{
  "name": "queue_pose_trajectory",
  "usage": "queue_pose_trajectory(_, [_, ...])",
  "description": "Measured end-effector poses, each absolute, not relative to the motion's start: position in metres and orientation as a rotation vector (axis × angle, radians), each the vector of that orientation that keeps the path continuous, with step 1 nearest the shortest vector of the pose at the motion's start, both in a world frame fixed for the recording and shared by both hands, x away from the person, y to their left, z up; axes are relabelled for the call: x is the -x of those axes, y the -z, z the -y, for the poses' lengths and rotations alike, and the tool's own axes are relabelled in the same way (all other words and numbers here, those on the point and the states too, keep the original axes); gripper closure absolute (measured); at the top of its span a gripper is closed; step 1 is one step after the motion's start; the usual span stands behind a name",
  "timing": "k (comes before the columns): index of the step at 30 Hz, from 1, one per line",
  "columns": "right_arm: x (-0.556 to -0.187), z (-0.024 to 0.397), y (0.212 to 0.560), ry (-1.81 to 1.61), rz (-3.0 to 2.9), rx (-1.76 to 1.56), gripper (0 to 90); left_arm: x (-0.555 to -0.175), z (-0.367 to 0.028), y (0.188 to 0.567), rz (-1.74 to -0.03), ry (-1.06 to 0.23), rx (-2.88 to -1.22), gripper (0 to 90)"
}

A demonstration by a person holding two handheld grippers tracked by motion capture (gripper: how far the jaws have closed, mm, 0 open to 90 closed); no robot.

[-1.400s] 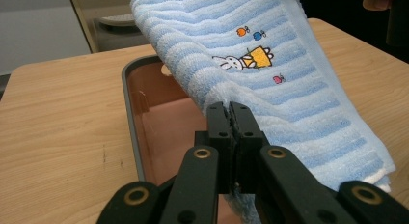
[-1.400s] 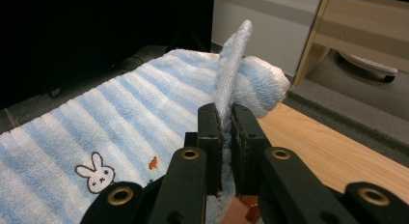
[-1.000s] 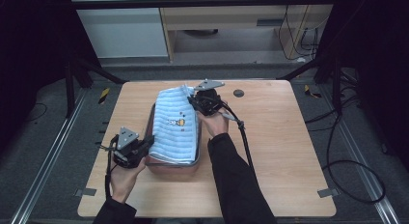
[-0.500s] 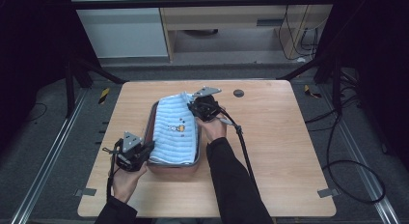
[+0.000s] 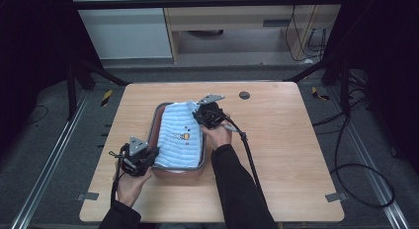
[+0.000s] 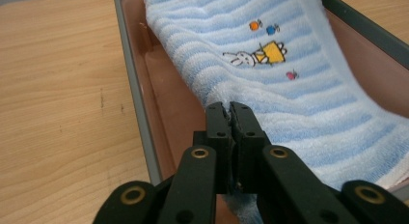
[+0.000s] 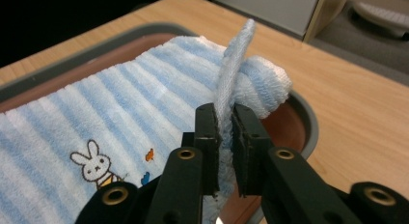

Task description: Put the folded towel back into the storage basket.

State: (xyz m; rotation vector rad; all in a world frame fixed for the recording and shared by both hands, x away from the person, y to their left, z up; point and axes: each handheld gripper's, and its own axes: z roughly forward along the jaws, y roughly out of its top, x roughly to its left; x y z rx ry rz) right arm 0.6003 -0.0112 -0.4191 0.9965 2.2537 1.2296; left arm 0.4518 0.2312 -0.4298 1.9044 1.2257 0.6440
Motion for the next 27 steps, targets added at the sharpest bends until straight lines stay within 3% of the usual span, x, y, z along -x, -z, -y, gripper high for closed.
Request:
queue_pose_trajectory(5, [-0.6,0.01,0.426,-1.166,-2.285,-0.984,69.1,-0.453,-0.235,0.429,-1.253,-0.673,-1.882,72.4])
queue_pose_trajectory(11, [-0.594,0.021,0.419,-1.211,-2.214,-0.99,60.4,-0.451,-0.236,0.421,-1.243,-0.686,-1.85,63.5])
queue_pose_trajectory(18, [-0.584,0.051,0.401,-1.317,-2.09,-1.033,43.8,-0.449,-0.238,0.412,-1.202,-0.664,-1.826,49.6])
queue_pose_trajectory(27, [-0.563,0.101,0.386,-1.371,-1.98,-1.069,30.1,-0.448,-0.244,0.405,-1.168,-0.648,-1.805,37.7])
